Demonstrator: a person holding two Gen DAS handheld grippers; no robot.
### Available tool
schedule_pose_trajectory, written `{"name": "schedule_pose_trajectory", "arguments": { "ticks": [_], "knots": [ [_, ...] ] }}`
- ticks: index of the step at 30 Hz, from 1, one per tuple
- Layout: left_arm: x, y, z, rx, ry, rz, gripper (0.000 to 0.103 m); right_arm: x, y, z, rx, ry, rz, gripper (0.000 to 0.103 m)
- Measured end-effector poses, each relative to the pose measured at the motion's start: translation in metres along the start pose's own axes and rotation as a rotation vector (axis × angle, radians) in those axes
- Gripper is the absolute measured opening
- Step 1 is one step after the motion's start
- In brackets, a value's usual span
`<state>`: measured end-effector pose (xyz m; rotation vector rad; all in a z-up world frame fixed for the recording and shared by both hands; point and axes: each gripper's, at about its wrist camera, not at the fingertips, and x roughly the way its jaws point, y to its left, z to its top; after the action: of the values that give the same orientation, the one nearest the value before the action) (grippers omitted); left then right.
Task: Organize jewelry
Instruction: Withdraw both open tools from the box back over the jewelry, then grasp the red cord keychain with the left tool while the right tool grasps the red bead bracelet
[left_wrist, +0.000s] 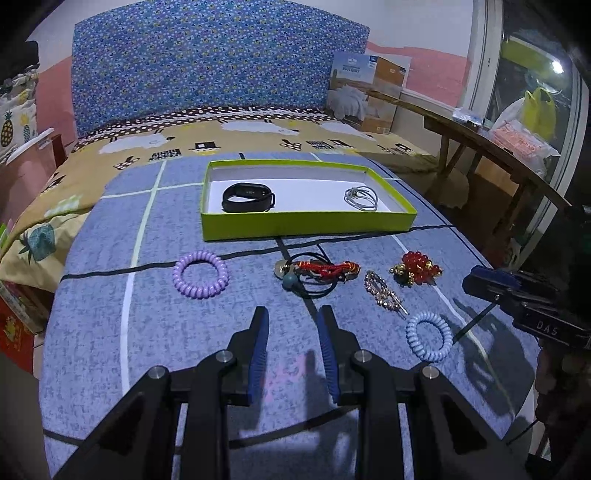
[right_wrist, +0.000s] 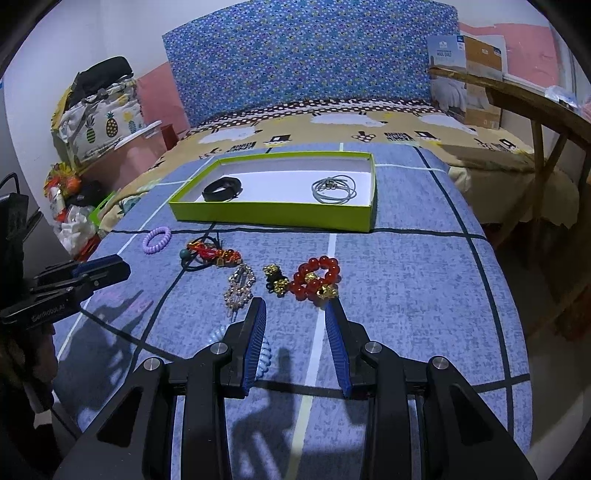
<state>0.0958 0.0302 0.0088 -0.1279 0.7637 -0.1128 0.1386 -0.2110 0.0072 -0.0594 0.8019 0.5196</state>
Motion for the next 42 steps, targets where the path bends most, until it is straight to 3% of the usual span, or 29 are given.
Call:
{"name": "schedule_pose_trajectory", "arguments": {
  "ticks": [15,25,33,42],
  "knots": [
    [0.045,-0.013,0.023,0.044,0.076,-0.085,0.029,0.028,-0.014,0.013,0.013,0.032,-0.014,0.034],
    [0.066,0.001,0.029,-0.145,0.159,-0.174,0.03,0.043,-0.02,0.018,0.019,0.047,-0.021,0.034],
    [0.077,0.003,0.036,-0.216,0.174,-0.151,0.032,0.049,-0.021,0.023,0.019,0.048,-0.025,0.034],
    [0.09,-0.004,0.04,-0.215,0.198,-0.097,0.03,0.061,-0.021,0.027,0.009,0.077,-0.024,0.034]
  ]
}}
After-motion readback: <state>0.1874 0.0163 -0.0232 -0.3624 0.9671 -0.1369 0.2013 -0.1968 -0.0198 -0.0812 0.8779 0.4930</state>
